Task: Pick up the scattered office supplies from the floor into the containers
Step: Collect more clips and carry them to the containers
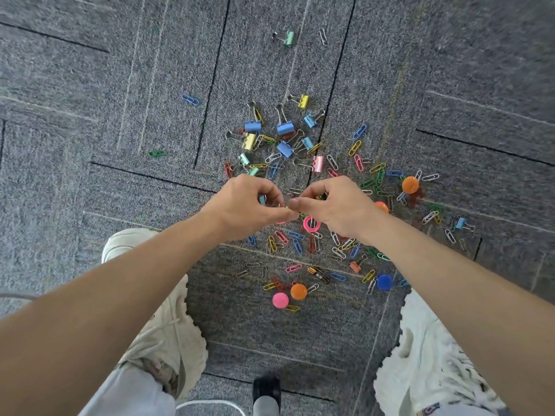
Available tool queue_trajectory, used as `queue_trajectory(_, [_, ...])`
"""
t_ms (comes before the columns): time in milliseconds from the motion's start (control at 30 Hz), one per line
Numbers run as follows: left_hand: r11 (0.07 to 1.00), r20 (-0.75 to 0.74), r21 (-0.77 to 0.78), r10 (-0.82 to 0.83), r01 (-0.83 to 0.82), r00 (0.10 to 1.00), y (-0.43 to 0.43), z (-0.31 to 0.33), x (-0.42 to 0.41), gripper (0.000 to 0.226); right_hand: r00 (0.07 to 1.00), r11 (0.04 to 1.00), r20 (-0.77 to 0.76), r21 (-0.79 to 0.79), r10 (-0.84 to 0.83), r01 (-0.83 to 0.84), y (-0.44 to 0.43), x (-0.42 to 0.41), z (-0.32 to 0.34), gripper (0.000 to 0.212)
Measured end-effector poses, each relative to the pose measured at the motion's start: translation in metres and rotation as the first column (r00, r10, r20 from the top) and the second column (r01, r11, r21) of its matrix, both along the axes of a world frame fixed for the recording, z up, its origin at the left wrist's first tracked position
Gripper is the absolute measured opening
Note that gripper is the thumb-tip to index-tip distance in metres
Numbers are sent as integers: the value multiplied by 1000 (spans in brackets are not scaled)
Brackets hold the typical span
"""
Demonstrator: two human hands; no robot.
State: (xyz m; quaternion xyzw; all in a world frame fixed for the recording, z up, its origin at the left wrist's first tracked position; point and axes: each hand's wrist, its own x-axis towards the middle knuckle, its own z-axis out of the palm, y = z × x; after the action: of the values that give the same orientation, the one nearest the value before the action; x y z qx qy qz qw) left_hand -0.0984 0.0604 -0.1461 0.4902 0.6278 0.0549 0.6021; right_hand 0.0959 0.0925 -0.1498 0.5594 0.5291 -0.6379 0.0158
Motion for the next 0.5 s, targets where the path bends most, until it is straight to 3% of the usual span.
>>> queue_trajectory(333, [999,45,-15,36,-35,998,13,26,1,35,998,999,-56,22,38,-37,18,-9,24,13])
queue_trajectory(500, [995,-19,95,-9,11,1000,25,48,-14,28,993,998,-108,14,-56,58,36,-18,49,17])
